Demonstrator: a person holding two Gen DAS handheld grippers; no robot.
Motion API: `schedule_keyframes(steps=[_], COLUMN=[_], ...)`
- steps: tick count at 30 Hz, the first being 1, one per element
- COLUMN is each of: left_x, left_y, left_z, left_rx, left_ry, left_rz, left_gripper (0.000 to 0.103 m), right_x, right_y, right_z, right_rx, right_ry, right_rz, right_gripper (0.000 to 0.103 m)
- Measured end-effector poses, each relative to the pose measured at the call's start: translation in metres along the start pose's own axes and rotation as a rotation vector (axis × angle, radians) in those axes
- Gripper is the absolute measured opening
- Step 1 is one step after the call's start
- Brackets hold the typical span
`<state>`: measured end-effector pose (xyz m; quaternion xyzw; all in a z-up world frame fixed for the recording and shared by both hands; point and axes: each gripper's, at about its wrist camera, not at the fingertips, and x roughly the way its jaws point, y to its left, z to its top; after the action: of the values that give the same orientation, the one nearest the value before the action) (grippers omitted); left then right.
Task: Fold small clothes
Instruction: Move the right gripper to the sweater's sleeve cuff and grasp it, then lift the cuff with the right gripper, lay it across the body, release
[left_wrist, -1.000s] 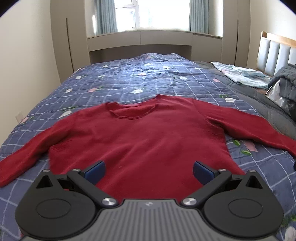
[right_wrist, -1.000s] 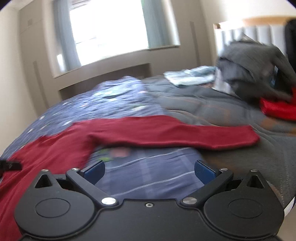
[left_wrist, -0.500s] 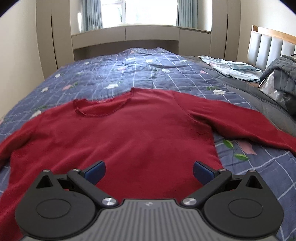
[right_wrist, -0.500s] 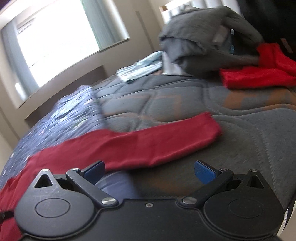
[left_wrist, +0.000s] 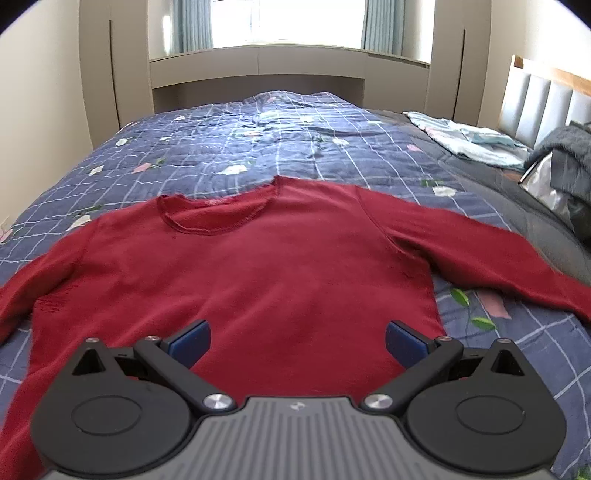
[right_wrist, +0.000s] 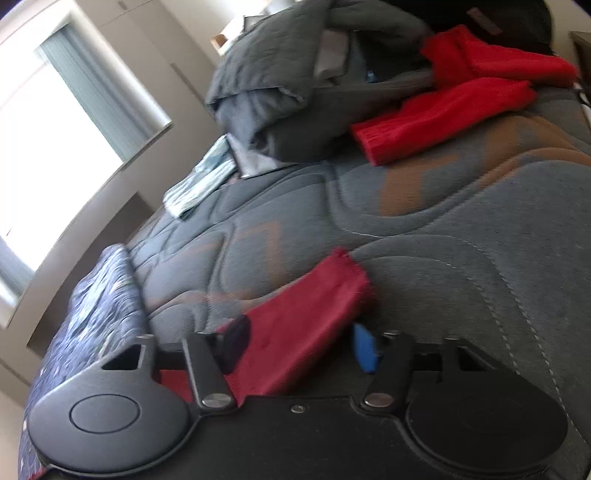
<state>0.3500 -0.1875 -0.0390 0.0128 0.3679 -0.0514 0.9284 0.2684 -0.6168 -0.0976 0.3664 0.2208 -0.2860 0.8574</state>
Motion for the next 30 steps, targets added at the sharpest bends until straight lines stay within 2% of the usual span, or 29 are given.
schedule_keyframes(steps=[2, 4, 7, 9, 11, 14, 19, 24, 30], left_x=[-0.004, -0.005, 0.001, 0.007, 0.008, 0.0, -0.02, -0.044, -0.074], left_y=[0.006, 0.013, 0.028, 0.042, 0.058, 0.083, 0.126, 0.17, 0.225], left_z=[0.003, 0.006, 0.01, 0.013, 0.012, 0.013, 0.018, 0.022, 0.015], left_rx=[-0.009, -0.015, -0.032, -0.068, -0.122, -0.181, -0.238, -0.288, -0.347], left_ry=[0.005, 0.025, 0.094, 0.167, 0.191, 0.168, 0.114, 0.06, 0.005], left_rz=[-0.003, 0.001, -0.023, -0.086, -0.125, -0.139, -0.128, -0.095, -0.01], left_gripper=[0.103, 0.103, 0.103, 0.103, 0.103, 0.103, 0.103, 0.103, 0.103], right_x=[0.001, 0.002, 0.0, -0.005, -0.011, -0.017, -0.028, -0.045, -0.063], right_y=[-0.001, 0.0, 0.014, 0.03, 0.053, 0.099, 0.196, 0.305, 0.413], right_z=[0.0, 0.001, 0.006, 0.01, 0.015, 0.021, 0.014, -0.027, -0.111], right_rx=[0.007, 0.002, -0.07, -0.127, -0.193, -0.299, -0.464, -0.643, -0.827], right_ry=[-0.015, -0.014, -0.025, -0.043, -0.063, -0.091, -0.11, -0.11, -0.051], right_rz=[-0.043, -0.084, -0.1, -0.084, -0.058, 0.006, 0.169, 0.368, 0.585], right_gripper=[0.028, 0.015, 0.008, 0.007, 0.007, 0.007, 0.007, 0.007, 0.007])
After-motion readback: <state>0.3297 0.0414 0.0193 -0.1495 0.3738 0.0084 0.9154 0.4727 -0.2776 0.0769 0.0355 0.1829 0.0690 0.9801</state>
